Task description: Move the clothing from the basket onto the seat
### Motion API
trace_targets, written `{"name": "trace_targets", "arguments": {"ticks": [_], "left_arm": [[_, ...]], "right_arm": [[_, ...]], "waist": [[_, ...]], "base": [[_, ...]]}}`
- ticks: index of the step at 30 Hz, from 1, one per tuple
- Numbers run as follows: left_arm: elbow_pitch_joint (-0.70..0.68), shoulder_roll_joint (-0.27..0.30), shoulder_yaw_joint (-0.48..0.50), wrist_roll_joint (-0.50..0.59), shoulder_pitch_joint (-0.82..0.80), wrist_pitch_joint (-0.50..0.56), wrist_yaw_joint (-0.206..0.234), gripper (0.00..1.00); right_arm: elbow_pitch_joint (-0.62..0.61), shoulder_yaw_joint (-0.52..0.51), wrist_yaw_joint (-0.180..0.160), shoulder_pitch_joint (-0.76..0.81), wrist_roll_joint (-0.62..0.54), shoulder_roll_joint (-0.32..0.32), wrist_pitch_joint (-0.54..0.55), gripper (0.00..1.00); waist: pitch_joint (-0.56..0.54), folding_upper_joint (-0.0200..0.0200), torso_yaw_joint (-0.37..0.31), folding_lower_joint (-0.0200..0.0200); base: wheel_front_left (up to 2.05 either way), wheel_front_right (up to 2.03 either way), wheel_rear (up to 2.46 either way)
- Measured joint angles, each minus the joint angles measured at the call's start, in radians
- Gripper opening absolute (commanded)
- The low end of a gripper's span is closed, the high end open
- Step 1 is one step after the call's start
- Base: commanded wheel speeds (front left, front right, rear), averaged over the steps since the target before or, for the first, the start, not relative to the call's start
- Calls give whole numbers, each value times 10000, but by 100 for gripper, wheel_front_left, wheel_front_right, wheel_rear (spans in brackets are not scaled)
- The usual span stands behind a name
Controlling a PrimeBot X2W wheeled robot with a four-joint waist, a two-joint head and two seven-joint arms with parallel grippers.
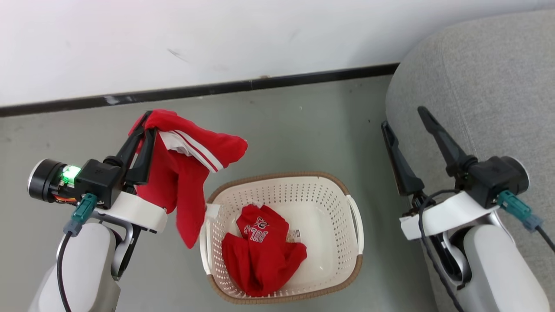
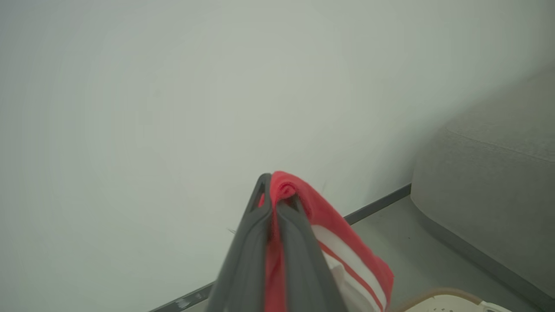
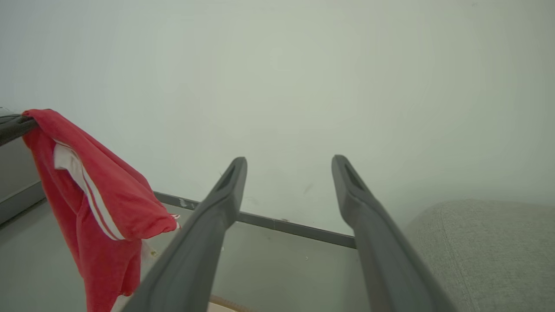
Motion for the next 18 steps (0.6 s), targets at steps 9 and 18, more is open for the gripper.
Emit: {"name": "trace_targets", "arguments": {"ticks": [9, 18], "left_arm": [[-217, 73, -278, -92, 322, 104, -288, 0], [-633, 194, -717, -205, 366, 508, -579, 0]], "right_arm": [[290, 318, 0, 856, 0, -54, 0, 100], [619, 1325, 2, 1592, 2, -483, 0, 100]], "waist": [[-1168, 0, 247, 0], [-2063, 0, 473, 0]], "base": [[0, 0, 0], [0, 0, 0]]}}
